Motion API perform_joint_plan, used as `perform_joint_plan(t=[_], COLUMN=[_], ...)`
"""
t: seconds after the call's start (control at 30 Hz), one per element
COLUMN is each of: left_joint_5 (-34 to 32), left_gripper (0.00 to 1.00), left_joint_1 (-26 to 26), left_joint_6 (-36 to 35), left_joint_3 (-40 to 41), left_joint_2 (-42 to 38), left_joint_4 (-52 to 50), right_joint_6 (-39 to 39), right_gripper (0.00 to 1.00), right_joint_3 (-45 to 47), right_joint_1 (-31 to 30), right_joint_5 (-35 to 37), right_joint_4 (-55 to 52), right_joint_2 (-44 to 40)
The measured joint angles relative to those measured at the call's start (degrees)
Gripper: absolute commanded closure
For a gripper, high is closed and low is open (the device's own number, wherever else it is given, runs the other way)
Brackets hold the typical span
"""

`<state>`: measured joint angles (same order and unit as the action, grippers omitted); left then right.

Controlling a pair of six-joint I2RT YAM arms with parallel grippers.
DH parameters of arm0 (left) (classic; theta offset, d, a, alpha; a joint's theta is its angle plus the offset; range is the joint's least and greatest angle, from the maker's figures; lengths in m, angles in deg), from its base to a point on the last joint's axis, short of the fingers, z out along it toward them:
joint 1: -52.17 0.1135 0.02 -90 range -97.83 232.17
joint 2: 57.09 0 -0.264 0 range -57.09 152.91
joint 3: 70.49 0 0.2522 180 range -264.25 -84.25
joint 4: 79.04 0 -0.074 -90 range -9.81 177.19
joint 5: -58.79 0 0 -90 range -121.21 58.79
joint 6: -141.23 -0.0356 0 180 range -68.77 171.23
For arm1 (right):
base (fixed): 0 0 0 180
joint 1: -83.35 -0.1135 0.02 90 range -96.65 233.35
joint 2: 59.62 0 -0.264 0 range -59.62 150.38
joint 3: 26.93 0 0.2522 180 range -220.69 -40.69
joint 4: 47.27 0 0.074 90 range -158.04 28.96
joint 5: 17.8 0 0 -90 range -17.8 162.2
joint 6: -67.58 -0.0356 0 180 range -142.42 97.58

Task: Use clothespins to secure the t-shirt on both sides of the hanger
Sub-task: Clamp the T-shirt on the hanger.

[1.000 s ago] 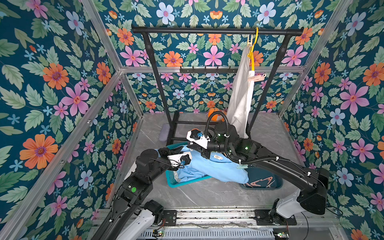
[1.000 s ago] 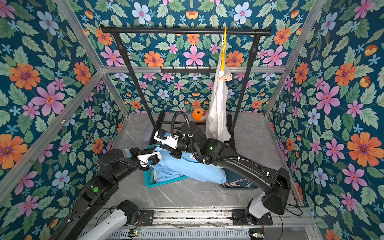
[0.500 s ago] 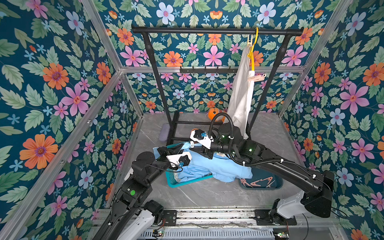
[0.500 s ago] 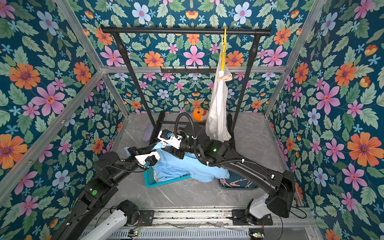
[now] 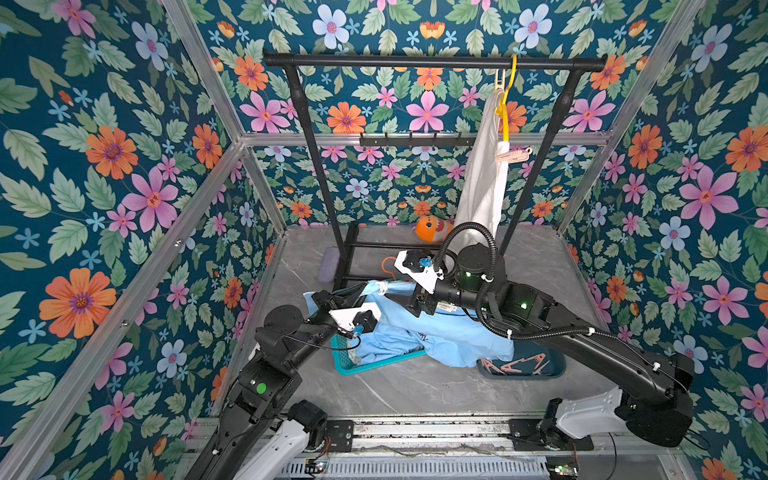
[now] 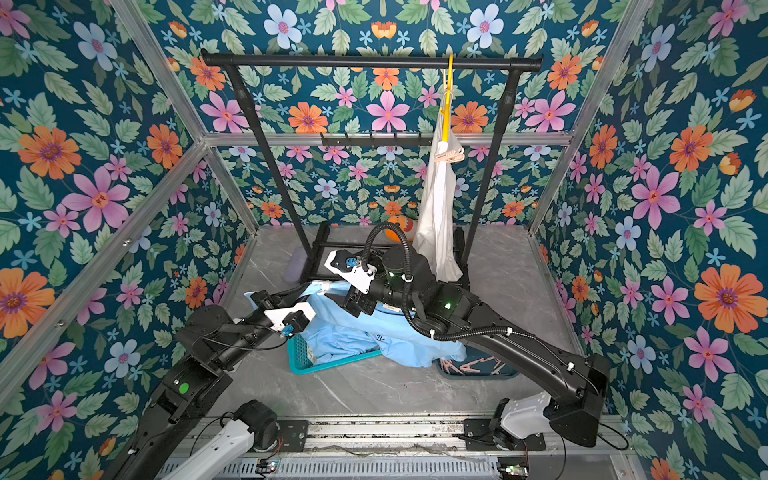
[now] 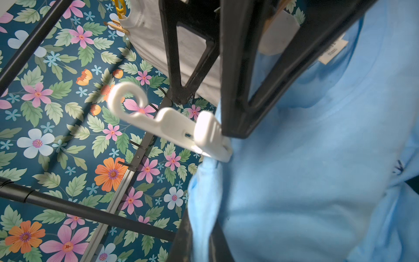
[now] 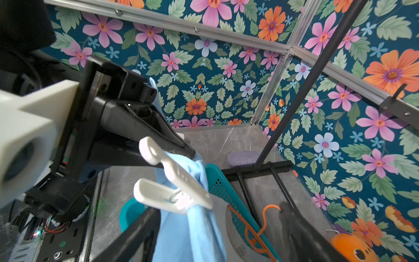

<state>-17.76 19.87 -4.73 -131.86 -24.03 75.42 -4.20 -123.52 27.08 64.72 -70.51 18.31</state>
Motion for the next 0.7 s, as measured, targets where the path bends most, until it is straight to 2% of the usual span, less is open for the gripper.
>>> perform_joint_plan(t=[0.07, 0.2, 0.23, 0.33, 0.43, 0.53, 0.63, 0.7], left_joint_5=[0.04, -0.63, -1.01, -2.54, -3.80, -5.88, -7.52, -8.22], left_gripper=[1.00, 1.00, 1.00, 1.00, 1.00, 1.00, 1.00, 1.00], left_joint_1=[0.00, -0.04, -0.04, -0.04, -0.04, -0.04, -0.04, -0.02], left_joint_6=[0.09, 0.15, 0.22, 0.42, 1.33, 2.91, 5.01, 6.29], left_joint_3=[0.39, 0.70, 0.76, 0.94, 0.94, 0.76, -0.09, -0.22], left_joint_2=[0.11, 0.68, 0.83, 0.92, 1.16, 1.07, 0.20, -1.18], left_joint_4=[-0.33, -1.29, -1.38, -2.03, -1.95, -1.95, -2.05, -1.90], right_joint_6=[-0.44, -0.44, -0.66, -4.07, -9.42, -16.72, -26.27, -34.27], right_gripper=[0.06, 0.07, 0.09, 0.23, 0.26, 0.35, 0.48, 0.50], right_joint_3=[0.44, 1.07, 1.25, 2.23, 3.06, 3.19, 3.28, 3.06], right_joint_1=[-0.92, -3.04, -3.28, -3.63, -4.96, -7.45, -9.60, -10.80], right_joint_5=[2.71, 5.33, 5.97, 8.20, 9.38, 13.11, 17.49, 20.44], right_joint_4=[3.32, 9.75, 11.30, 16.13, 20.28, 22.64, 22.82, 21.38], right_joint_2=[-0.90, -2.78, -3.32, -5.20, -6.99, -8.46, -9.51, -9.49])
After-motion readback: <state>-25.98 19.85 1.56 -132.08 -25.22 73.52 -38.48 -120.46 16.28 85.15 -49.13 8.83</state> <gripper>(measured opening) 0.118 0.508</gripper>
